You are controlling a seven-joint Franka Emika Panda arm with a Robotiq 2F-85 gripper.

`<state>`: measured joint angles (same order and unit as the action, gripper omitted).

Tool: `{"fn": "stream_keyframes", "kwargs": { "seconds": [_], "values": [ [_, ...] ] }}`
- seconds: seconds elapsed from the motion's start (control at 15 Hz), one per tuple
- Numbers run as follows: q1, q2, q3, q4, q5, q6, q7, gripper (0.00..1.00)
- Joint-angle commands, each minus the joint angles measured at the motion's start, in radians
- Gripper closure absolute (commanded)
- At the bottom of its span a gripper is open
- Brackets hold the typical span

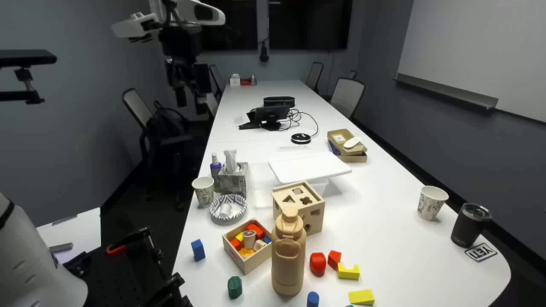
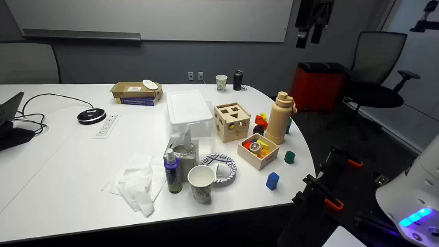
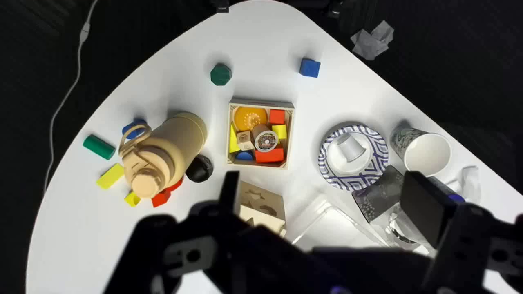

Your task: Turn the lid on the beige bottle.

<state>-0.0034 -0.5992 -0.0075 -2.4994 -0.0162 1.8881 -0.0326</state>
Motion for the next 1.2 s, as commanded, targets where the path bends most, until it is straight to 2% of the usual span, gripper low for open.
{"fn": "stream_keyframes", "kwargs": {
  "seconds": [0.0, 0.6, 0.93, 1.13],
  "values": [
    [0.001, 0.0, -0.001, 0.002, 0.0, -0.002, 0.001, 0.0],
    [0.001, 0.0, -0.001, 0.002, 0.0, -0.002, 0.001, 0.0],
    [-0.016, 0.116, -0.067, 0.136, -0.012, -0.071, -0.091, 0.0],
    [-0.029, 0.261, -0.153, 0.278, -0.03, -0.122, -0.243, 0.0]
  ]
}}
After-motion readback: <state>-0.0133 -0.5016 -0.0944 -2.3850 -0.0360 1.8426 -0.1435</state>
